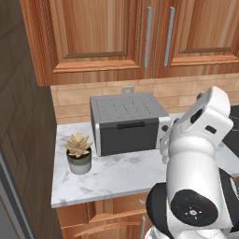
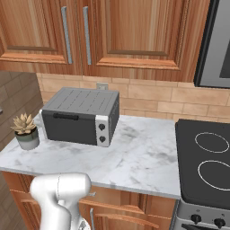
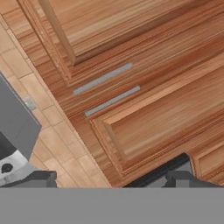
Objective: Close all open cabinet doors.
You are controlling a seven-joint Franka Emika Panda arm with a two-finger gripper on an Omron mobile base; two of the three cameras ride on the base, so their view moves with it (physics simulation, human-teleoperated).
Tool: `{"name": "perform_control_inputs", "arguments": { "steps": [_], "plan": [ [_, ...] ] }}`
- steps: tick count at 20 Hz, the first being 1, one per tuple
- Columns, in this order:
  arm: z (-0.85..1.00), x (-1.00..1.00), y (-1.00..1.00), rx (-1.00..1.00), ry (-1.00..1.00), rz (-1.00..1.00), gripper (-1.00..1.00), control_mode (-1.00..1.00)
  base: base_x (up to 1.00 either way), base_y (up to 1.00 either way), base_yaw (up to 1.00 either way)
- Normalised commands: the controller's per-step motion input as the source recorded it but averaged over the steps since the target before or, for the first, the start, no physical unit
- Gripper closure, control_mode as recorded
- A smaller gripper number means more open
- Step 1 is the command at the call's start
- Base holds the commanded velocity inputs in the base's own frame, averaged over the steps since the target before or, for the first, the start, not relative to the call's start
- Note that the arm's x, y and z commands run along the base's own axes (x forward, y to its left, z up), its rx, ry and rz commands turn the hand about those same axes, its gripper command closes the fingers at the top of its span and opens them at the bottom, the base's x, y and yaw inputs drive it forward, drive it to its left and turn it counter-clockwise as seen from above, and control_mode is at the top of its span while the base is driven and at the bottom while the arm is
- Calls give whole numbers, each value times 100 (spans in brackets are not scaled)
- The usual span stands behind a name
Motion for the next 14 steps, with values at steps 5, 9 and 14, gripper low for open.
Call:
{"name": "perform_control_inputs", "arguments": {
  "steps": [5, 9, 14],
  "plan": [
    [-17, -15, -19, 2, 0, 0, -100, -100, 0, 0, 0],
    [-9, -1, 0, 0, 0, 0, -100, -100, 0, 0, 0],
    [-3, -10, -21, 0, 0, 0, -100, -100, 0, 0, 0]
  ]
}}
